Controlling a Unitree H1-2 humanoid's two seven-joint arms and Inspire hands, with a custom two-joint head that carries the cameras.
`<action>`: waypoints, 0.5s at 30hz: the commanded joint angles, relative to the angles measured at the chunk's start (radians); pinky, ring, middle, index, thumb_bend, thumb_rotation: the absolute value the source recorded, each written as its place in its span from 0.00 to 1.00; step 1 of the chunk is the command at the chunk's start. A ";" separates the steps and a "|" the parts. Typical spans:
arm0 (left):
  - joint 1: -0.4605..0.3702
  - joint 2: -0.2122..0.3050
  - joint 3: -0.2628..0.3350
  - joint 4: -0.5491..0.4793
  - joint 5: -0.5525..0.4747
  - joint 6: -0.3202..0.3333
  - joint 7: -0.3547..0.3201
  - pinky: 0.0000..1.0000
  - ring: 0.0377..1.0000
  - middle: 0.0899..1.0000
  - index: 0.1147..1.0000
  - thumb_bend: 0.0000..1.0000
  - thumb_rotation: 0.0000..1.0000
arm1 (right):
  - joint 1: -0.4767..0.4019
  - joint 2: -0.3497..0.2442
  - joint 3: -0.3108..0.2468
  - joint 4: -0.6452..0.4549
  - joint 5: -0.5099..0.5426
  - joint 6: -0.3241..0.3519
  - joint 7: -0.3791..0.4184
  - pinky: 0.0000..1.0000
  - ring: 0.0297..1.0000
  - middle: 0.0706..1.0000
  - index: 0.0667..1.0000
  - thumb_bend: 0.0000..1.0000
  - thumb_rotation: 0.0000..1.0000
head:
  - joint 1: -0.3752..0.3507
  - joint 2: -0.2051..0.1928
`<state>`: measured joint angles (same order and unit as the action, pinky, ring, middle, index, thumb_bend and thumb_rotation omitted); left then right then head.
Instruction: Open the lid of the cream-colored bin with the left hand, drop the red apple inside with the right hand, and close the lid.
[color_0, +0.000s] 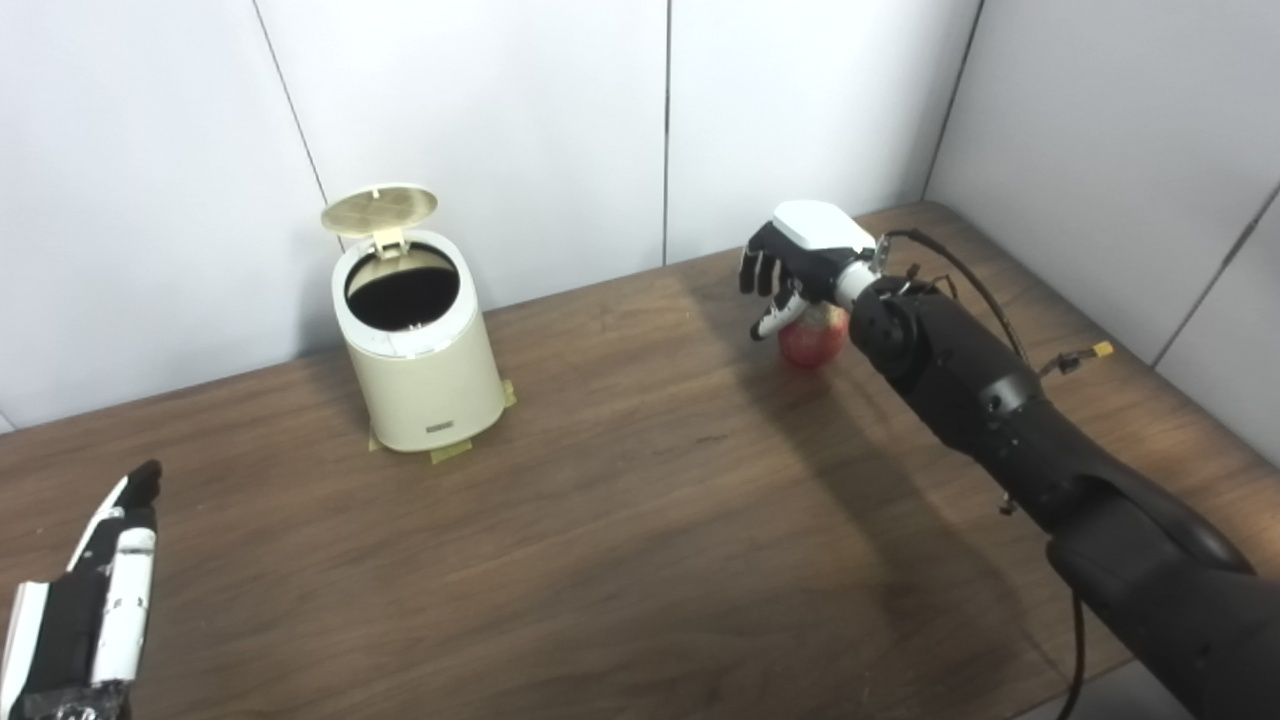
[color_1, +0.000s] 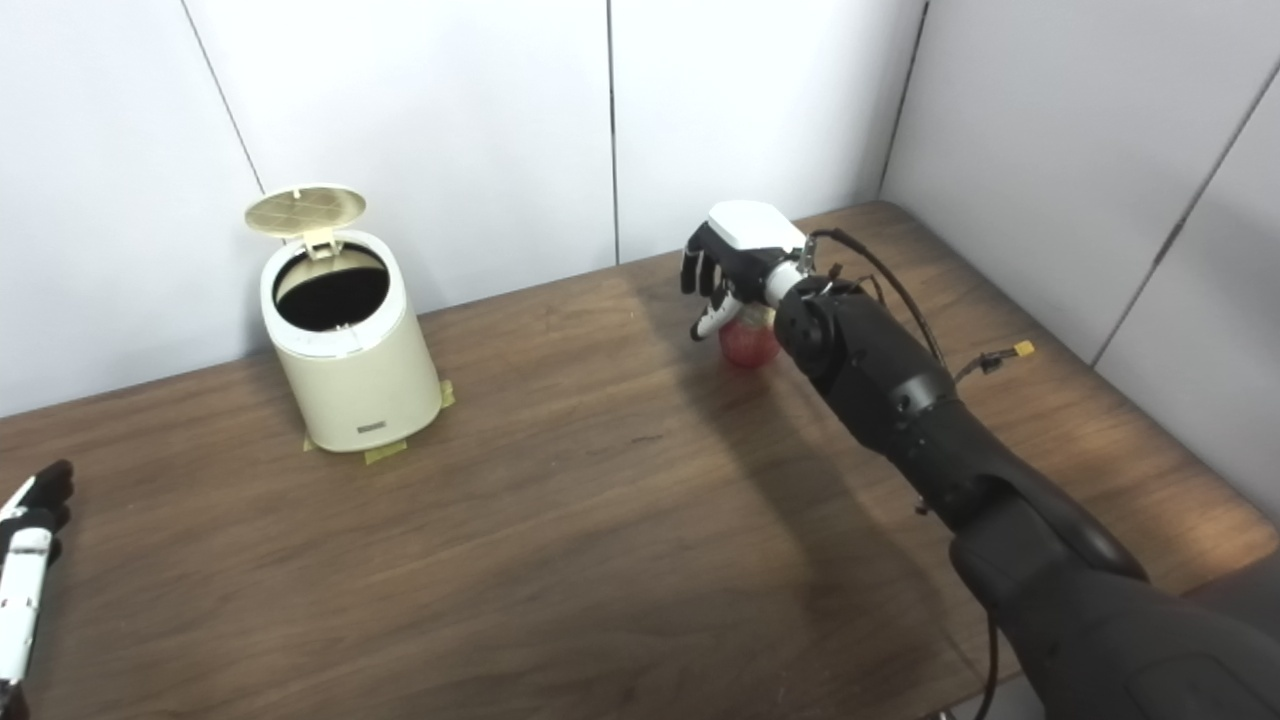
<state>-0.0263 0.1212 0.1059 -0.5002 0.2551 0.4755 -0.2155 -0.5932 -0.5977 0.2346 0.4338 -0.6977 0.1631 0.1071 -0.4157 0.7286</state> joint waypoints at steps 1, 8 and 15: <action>-0.035 0.002 -0.002 -0.018 0.012 -0.006 0.005 1.00 0.99 0.96 0.94 0.20 1.00 | -0.066 -0.023 -0.025 -0.067 0.015 0.020 0.023 0.53 0.56 0.53 0.46 0.53 0.07 | -0.002 0.001; -0.033 0.003 -0.003 -0.003 -0.006 -0.006 0.018 1.00 1.00 0.96 0.98 0.21 0.99 | -0.081 -0.047 -0.019 -0.175 0.036 0.124 0.193 0.38 0.50 0.58 0.70 0.93 0.21 | 0.001 0.000; -0.032 0.006 -0.005 0.000 -0.006 -0.007 0.026 1.00 1.00 0.96 0.98 0.22 0.98 | -0.091 -0.093 0.019 -0.235 -0.019 0.167 0.300 0.40 0.51 0.58 0.73 0.97 0.28 | 0.000 0.000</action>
<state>-0.0268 0.1194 0.1015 -0.4907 0.2492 0.4756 -0.2039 -0.6177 -0.6464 0.2624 0.2345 -0.6946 0.3166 0.3957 -0.4142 0.7286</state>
